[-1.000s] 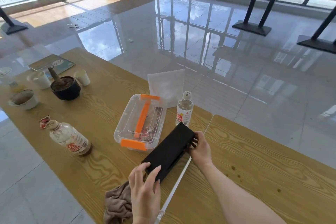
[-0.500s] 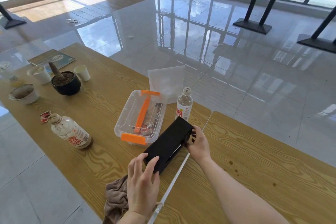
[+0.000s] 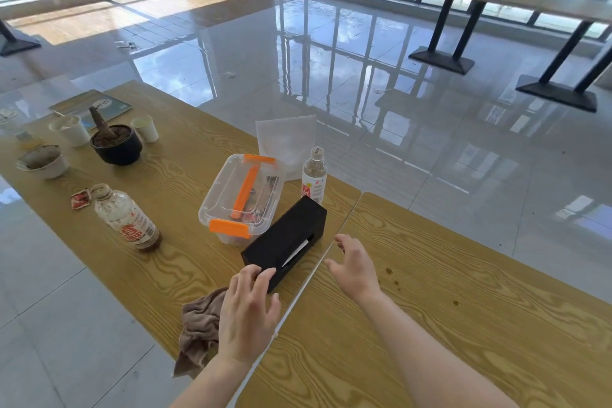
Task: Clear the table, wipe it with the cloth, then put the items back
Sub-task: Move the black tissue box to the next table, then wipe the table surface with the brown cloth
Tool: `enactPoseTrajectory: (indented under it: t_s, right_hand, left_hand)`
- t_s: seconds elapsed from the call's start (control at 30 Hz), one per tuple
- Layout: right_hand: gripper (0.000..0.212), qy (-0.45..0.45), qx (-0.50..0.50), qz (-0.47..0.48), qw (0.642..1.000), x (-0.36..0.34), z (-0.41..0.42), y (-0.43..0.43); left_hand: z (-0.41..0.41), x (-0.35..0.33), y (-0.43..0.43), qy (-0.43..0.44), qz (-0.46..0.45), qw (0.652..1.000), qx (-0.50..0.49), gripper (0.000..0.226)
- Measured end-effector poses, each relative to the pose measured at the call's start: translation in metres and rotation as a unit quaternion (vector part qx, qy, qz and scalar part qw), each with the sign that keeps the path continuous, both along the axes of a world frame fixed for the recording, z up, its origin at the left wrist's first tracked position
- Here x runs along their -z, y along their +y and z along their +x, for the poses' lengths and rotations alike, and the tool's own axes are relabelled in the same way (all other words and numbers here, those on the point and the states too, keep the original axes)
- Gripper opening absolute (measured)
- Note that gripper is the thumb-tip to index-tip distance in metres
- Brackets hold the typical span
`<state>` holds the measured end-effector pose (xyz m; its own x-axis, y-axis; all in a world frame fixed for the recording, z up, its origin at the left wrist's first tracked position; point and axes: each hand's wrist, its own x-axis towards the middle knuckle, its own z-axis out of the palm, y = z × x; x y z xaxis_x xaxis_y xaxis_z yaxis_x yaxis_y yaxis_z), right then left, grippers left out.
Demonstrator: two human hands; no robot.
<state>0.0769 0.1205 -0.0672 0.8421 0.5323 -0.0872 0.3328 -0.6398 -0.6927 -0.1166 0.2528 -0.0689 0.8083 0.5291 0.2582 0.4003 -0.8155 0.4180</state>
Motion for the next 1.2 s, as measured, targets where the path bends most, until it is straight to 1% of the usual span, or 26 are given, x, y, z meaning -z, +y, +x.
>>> enactPoseTrajectory:
  t_s: [0.27, 0.4, 0.47, 0.57, 0.67, 0.77, 0.83, 0.9, 1.0, 1.2]
  right_hand:
    - [0.059, -0.061, -0.069, -0.032, 0.995, -0.026, -0.034, -0.031]
    - [0.057, -0.071, -0.097, -0.043, 0.992, -0.028, -0.052, -0.042]
    - [0.057, -0.071, -0.112, -0.061, 0.989, -0.024, -0.062, -0.047]
    - [0.055, -0.064, -0.127, -0.097, 0.985, -0.020, -0.074, -0.055]
    - [0.051, -0.059, -0.123, -0.132, 0.982, -0.016, -0.081, -0.058]
    - [0.047, -0.055, -0.107, -0.159, 0.980, -0.010, -0.088, -0.056]
    - [0.044, -0.045, -0.091, -0.177, 0.979, -0.006, -0.092, -0.054]
    - [0.042, -0.030, -0.078, -0.196, 0.977, -0.003, -0.096, -0.052]
    - [0.041, -0.009, -0.047, -0.201, 0.978, 0.001, -0.100, -0.051]
    - [0.052, 0.016, -0.001, -0.182, 0.983, 0.006, -0.109, -0.067]
  left_hand:
    - [-0.030, 0.002, -0.016, 0.102, 0.019, 0.994, -0.047, 0.052]
    - [-0.050, 0.007, -0.009, 0.183, 0.034, 0.979, -0.086, 0.050]
    - [-0.057, 0.008, -0.001, 0.235, 0.010, 0.966, -0.111, 0.052]
    - [-0.059, 0.010, 0.017, 0.307, -0.050, 0.940, -0.142, 0.064]
    - [-0.056, 0.020, 0.036, 0.349, -0.114, 0.918, -0.152, 0.077]
    - [-0.059, 0.041, 0.054, 0.355, -0.160, 0.909, -0.145, 0.087]
    - [-0.061, 0.052, 0.062, 0.356, -0.152, 0.912, -0.137, 0.090]
    - [-0.061, 0.058, 0.069, 0.328, -0.134, 0.926, -0.127, 0.084]
    - [-0.063, 0.060, 0.072, 0.256, -0.161, 0.947, -0.107, 0.070]
    - [-0.068, 0.045, 0.042, 0.178, -0.226, 0.954, -0.087, 0.061]
